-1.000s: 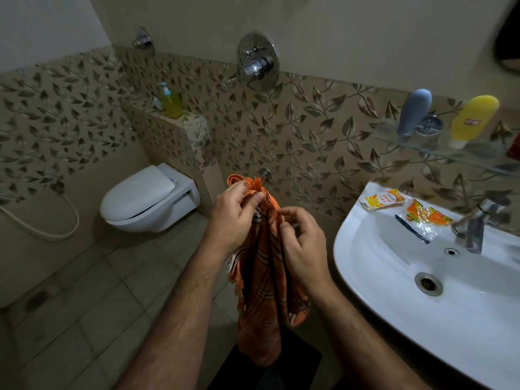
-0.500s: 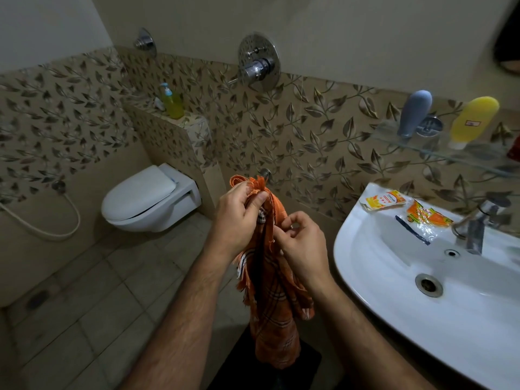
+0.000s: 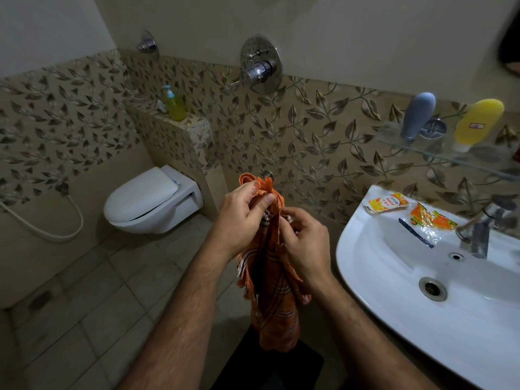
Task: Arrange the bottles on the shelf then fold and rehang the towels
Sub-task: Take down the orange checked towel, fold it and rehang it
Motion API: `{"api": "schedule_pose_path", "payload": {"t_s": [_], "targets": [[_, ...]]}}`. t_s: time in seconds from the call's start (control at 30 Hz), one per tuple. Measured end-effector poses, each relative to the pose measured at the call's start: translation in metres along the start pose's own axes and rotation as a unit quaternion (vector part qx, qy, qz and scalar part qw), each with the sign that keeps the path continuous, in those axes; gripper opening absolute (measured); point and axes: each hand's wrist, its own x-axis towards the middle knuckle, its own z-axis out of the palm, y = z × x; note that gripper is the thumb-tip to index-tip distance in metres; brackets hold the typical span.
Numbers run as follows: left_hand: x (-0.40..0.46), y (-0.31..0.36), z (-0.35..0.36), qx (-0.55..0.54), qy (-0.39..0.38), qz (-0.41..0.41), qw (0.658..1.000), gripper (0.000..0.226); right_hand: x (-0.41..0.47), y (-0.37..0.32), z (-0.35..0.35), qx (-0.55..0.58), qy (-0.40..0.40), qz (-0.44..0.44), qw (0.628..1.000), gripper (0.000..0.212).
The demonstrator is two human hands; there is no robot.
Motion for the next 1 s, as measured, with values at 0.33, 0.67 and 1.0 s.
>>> {"api": "schedule_pose_path", "payload": {"t_s": [0.33,0.67,1.0], "targets": [[0.001,-0.005,-0.003,-0.01,-0.019,0.007,1.0,0.019,0.005,0.006,0.007,-0.134,-0.016,-0.098,0.986,0.034],[-0.002,-0.008,-0.006,-0.042,0.019,-0.039,0.998,0.024,0.008,0.016,0.012,-0.101,-0.006,-0.068,0.993,0.013],[-0.004,-0.011,-0.007,0.04,0.077,-0.047,0.995,0.025,-0.002,0.029,0.002,-0.103,-0.022,-0.018,0.994,0.016]]}}
